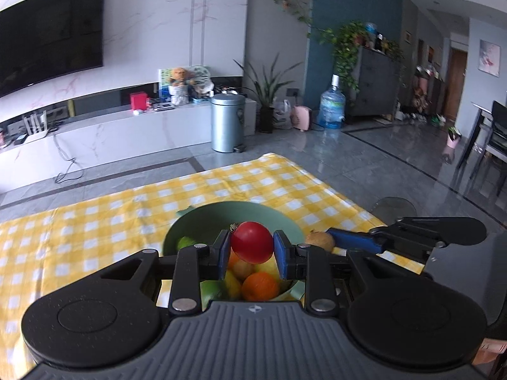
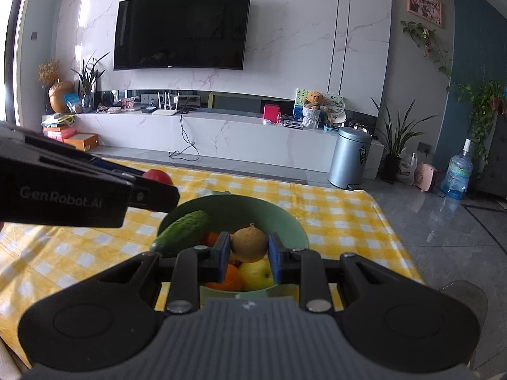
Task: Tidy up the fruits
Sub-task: 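Carry the tomato and onion over the green colander and lower them in, then open both tools and pull them back from the colander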
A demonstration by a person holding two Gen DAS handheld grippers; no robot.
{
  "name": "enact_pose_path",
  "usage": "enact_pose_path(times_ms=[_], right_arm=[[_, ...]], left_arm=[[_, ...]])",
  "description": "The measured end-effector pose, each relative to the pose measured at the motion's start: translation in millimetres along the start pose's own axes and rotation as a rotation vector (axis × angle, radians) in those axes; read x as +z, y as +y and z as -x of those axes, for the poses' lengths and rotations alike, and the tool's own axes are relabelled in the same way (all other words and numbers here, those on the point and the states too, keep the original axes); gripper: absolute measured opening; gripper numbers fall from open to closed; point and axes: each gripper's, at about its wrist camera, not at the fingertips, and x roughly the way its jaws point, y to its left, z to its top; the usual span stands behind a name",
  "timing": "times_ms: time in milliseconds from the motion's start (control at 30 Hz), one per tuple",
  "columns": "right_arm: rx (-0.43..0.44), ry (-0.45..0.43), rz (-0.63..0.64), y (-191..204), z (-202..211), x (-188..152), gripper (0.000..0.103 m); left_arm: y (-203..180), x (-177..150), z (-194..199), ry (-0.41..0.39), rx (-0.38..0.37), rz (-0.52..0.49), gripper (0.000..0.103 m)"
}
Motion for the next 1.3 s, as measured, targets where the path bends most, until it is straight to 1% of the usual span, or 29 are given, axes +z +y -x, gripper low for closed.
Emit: enact_pose_path(times_ms=[133, 200, 400, 633, 900, 1300], right_arm=[[-0.004, 0.031, 0.026, -8, -17, 2, 0.022], [-0.008, 0.045, 0.035, -12, -25, 3, 0.022], [-0.03, 0.095, 0.042, -23, -54, 5, 0.022], [-0.031, 0.149, 0.063, -31, -84, 5, 0.022], [-0.018, 0.192, 0.045, -34, -105, 2, 0.022], [0.014, 0.238, 0.071, -27, -114, -6, 0.022]], left_arm=[[-7, 7, -19, 0.027, -0.012, -0.064, 0.032], [-7, 9, -30, 0.052, -0.021, -0.075, 0.032], [3, 8, -62, 0.127, -0.027, -0.051, 0.032], [14, 8, -91, 0.182, -0.048, -0.023, 0.032], [18, 3, -110, 0.221, -0.053, -0.018, 0.032], [17, -8, -120, 0.283, -0.061, -0.006, 0.033]])
